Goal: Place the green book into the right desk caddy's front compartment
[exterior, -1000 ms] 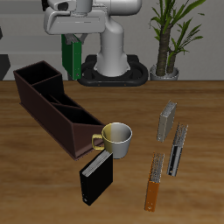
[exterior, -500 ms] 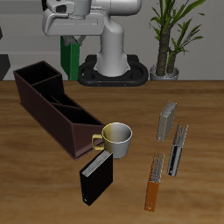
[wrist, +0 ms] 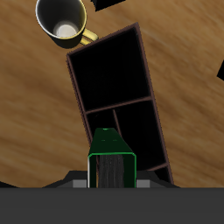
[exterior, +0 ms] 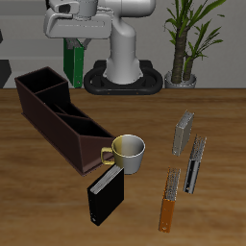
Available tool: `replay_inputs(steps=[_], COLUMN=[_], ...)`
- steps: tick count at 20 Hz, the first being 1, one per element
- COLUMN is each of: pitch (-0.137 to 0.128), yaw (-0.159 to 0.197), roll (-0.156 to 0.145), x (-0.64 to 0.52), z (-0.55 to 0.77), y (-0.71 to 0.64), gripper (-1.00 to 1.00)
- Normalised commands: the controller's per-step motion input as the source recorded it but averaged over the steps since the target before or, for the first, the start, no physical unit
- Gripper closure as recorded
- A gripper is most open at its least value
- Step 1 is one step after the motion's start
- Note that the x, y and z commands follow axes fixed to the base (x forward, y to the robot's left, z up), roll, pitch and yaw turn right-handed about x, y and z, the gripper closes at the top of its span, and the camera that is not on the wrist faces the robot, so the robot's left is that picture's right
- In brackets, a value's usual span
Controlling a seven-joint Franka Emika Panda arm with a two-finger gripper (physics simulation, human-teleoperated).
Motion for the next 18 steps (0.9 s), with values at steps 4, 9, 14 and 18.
replay_inputs(steps=[4,9,14,18], pitch=[0.014,0.008,0.008,0.021], yaw=[-0.014,-0.010,-0.033,-0.014], roll=[-0.010,0.000,-0.014,0.004], x=[0.06,0.07,0.04,0.08], z=[-0.08,-0.10,-0.08,-0.13], y=[-0.04,-0.03,-0.10,0.01], gripper=[1.00,1.00,1.00,1.00])
